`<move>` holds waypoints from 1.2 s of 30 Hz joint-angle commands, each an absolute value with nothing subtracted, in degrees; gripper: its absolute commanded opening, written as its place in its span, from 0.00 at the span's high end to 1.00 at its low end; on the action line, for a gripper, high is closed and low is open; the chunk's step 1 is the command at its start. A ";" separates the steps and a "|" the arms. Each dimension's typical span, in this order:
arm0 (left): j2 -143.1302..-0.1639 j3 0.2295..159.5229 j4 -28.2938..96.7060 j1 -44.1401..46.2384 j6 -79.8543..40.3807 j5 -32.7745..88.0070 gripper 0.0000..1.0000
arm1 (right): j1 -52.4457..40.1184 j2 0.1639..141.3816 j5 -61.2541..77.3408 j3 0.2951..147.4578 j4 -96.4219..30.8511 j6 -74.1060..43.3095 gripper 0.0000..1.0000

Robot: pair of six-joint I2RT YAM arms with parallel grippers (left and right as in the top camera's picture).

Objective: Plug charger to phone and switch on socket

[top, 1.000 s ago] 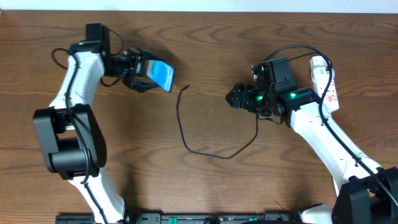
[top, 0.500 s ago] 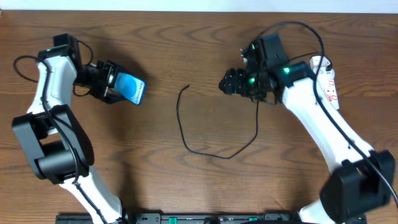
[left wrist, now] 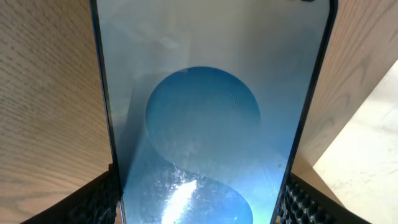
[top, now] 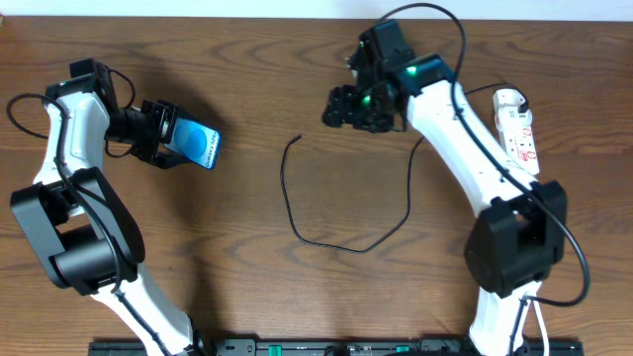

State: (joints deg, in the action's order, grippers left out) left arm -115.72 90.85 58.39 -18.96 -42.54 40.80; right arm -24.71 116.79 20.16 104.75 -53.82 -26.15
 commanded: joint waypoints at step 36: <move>-114.19 91.42 59.48 -11.97 -60.86 46.92 0.36 | -33.43 122.19 38.15 106.52 -33.58 -27.55 0.33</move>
